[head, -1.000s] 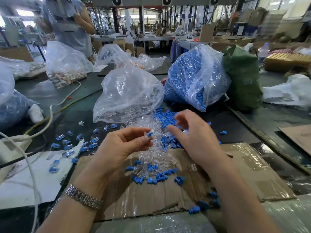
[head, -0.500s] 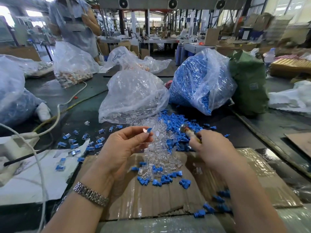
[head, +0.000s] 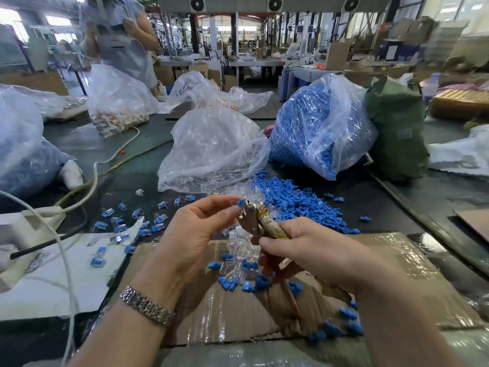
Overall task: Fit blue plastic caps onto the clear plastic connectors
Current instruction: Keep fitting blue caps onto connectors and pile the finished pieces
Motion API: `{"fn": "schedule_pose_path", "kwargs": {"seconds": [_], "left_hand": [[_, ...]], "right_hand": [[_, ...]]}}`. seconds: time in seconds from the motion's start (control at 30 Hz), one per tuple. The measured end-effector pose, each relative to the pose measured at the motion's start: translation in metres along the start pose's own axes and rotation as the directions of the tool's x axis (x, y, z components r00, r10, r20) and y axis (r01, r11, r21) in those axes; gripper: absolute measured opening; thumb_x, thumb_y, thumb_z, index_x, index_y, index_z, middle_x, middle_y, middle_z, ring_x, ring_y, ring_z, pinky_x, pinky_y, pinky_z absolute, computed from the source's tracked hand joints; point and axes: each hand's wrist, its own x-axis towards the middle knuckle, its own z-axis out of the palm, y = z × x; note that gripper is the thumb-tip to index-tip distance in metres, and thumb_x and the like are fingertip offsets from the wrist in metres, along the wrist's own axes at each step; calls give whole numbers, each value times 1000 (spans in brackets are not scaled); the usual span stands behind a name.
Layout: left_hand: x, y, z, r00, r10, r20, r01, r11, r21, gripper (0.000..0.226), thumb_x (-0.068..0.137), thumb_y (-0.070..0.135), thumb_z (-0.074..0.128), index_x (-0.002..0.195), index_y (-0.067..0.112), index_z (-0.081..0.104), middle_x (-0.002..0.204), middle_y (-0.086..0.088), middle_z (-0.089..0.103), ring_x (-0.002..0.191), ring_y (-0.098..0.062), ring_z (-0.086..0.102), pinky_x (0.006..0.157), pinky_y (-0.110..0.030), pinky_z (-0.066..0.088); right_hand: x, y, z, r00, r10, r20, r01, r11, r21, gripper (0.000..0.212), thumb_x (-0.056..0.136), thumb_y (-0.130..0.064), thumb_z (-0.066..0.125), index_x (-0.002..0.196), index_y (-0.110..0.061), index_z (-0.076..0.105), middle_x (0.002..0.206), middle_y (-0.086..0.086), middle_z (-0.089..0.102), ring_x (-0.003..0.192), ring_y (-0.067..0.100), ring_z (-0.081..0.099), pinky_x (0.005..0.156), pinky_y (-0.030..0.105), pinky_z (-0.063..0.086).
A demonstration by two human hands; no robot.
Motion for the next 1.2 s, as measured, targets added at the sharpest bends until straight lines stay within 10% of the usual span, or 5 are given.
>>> {"fn": "schedule_pose_path", "kwargs": {"seconds": [0.2,0.37,0.6,0.83,1.2], "left_hand": [[-1,-1,4,997,69,-16,-65,982,176,27,75,27,80,101,22,80,107,-7,78,107,-24,72,97,-39,52],[-3,0,5,993,112,-23,-102,958,270,23,77,24,76,99,26,81,102,-2,79,102,-17,74,89,-28,57],[-8,8,5,966,232,-109,-170,898,406,18,86,14,74,101,23,77,97,6,78,94,-7,73,82,-15,55],[-3,14,-38,693,546,-470,337,330,881,15,86,12,69,95,24,71,105,-7,55,105,-33,53,93,-50,44],[10,-20,-15,950,289,-117,73,157,985,7,97,29,64,104,28,66,98,9,60,86,-6,56,65,-17,42]], "right_hand": [[0,-4,7,1000,-3,-24,2,999,-38,43,103,-35,55,104,8,57,84,15,70,89,43,70,86,60,56],[6,-1,12,995,21,-101,-29,997,-74,42,102,-45,53,88,-8,65,64,0,64,54,12,63,56,27,56],[2,2,1,998,4,-67,-2,999,38,48,97,-58,54,100,-13,71,79,3,75,72,23,74,71,37,61],[6,19,-30,827,20,-562,-184,954,-237,48,94,-56,59,81,-10,59,69,1,63,66,21,60,63,41,47],[29,44,-28,718,170,-674,-611,619,-494,39,95,-49,61,113,-14,55,125,14,49,116,34,48,97,45,44]]}}
